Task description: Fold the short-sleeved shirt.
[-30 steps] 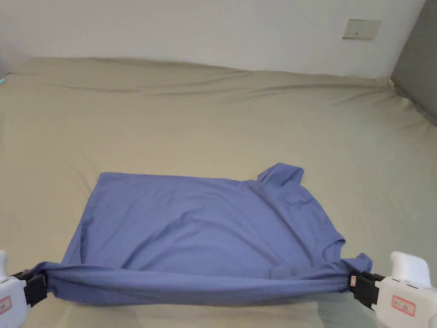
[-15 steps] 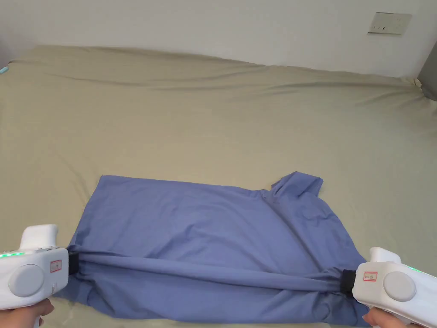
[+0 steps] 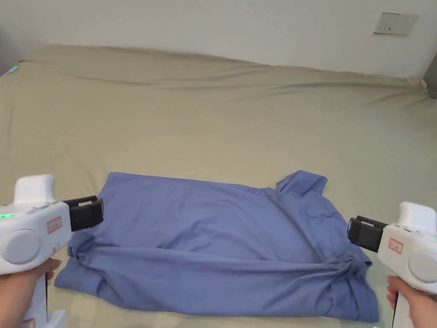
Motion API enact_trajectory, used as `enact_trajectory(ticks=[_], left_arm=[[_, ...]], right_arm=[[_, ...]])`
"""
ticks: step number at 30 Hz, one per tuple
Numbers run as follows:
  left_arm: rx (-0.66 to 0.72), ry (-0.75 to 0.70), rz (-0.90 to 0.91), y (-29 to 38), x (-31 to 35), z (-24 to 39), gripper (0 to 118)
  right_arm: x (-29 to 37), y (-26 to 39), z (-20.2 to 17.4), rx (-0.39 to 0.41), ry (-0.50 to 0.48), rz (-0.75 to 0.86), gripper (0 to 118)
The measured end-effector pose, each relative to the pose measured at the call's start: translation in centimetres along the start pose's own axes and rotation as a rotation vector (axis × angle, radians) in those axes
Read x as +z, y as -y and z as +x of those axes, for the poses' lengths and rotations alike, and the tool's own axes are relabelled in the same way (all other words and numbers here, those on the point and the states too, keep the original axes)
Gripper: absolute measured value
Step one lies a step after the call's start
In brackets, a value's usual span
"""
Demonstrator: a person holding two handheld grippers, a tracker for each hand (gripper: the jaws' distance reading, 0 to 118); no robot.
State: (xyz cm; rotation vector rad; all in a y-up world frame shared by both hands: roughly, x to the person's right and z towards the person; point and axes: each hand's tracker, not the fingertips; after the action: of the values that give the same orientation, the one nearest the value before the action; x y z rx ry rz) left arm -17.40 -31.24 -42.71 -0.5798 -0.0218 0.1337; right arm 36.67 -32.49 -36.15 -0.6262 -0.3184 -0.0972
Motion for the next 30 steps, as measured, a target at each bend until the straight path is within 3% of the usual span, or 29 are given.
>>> enact_trajectory(ticks=[7, 8, 10, 11, 12, 13, 17, 19, 24, 30], left_arm=[[-0.113, 0.059, 0.365, -4.0, 11.8, 5.1, 112], [-0.146, 0.053, 0.386, -4.2, 12.9, 5.8, 111], [-0.207, 0.024, 0.410, -4.1, 14.9, 7.4, 97], [-0.229, 0.019, 0.428, -3.9, 15.1, 7.5, 66], [-0.241, 0.011, 0.439, -3.7, 15.8, 8.1, 39], [-0.247, -0.004, 0.445, -3.5, 16.2, 8.6, 19], [-0.272, 0.008, 0.445, -2.7, 17.5, 9.7, 2], [-0.294, -0.005, 0.445, -2.2, 17.6, 10.2, 0], [-0.326, 0.010, 0.406, -1.8, 16.7, 10.4, 0], [-0.247, 0.024, 0.162, 0.8, 11.4, 6.9, 0]], right_arm=[[13.0, -3.8, -5.1, 0.126, -0.121, 0.334, 111], [14.4, -4.0, -5.6, 0.141, -0.130, 0.375, 97], [17.1, -3.9, -7.0, 0.194, -0.112, 0.433, 43], [17.9, -3.7, -7.6, 0.223, -0.103, 0.448, 6], [18.4, -3.5, -7.9, 0.242, -0.105, 0.464, 0], [19.0, -3.3, -8.3, 0.249, -0.107, 0.483, 0], [20.1, -2.3, -9.6, 0.346, -0.100, 0.503, 0], [20.1, -2.0, -10.1, 0.375, -0.081, 0.511, 0], [20.5, -1.8, -10.7, 0.348, -0.115, 0.499, 0], [19.8, -1.4, -9.9, 0.328, -0.113, 0.459, 0]])
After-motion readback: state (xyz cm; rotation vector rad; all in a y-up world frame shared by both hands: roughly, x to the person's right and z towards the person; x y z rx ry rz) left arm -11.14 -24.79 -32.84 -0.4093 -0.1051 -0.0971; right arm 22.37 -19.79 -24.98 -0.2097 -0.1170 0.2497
